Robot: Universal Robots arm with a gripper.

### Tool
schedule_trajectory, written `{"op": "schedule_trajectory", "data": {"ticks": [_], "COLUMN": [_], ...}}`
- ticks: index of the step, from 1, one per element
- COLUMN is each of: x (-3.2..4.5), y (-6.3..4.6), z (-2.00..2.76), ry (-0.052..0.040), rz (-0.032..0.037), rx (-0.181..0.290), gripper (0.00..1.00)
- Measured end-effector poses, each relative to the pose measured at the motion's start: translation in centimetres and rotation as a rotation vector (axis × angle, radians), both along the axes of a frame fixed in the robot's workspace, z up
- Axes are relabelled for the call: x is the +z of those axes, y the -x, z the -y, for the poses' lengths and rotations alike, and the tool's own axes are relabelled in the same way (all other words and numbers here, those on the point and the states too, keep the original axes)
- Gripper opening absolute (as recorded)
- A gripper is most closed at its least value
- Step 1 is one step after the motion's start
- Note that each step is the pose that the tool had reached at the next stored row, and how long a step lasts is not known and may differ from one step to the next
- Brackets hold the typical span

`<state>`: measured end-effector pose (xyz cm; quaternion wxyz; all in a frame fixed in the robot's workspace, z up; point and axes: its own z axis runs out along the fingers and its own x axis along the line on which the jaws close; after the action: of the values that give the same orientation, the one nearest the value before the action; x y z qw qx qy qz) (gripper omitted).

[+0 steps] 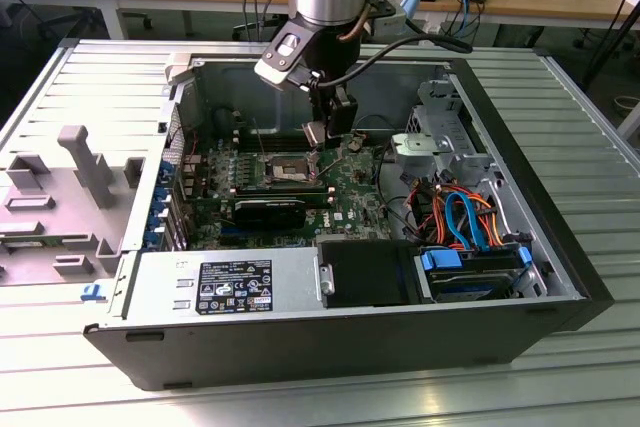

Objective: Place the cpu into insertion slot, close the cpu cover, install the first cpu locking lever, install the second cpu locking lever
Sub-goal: 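Place the cpu into insertion slot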

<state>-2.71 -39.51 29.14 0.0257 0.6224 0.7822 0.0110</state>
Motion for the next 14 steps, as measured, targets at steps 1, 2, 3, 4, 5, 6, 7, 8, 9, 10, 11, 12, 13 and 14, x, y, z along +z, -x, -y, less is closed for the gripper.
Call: {"op": "schedule_trajectory", "data": {"ticks": [1,2,3,4,5,6,7,8,9,10,11,12,13,14], "x": [0.00,0.00,-0.01,-0.01,-0.01,-0.01,-0.01,-0.01,-0.01,-0.01,-0.01,-0.01,-0.02,-0.02], "y": [0.00,0.00,0.00,0.00,0.00,0.00,0.00,0.00,0.00,0.00,0.00,0.00,0.00,0.00], "z": [0.00,0.00,0.00,0.00,0.00,0.00,0.00,0.00,0.00,0.00,0.00,0.00,0.00,0.00], "ry": [-0.0001,0.0000,-0.0001,0.0000,0.0000,0.0000,0.0000,0.0000,0.0000,0.0000,0.0000,0.0000,0.0000,0.0000], "rz": [0.0000,0.0000,0.0000,0.0000,0.0000,0.0000,0.0000,0.0000,0.0000,0.0000,0.0000,0.0000,0.0000,0.0000], "rx": [-0.001,-0.002,-0.003,-0.004,-0.006,-0.007,-0.008,-0.009,-0.010,-0.013,-0.014,-0.015,-0.017,-0.018], "gripper": [0.55,0.55,0.55,0.55,0.55,0.55,0.55,0.55,0.55,0.55,0.55,0.55,0.55,0.55]}}
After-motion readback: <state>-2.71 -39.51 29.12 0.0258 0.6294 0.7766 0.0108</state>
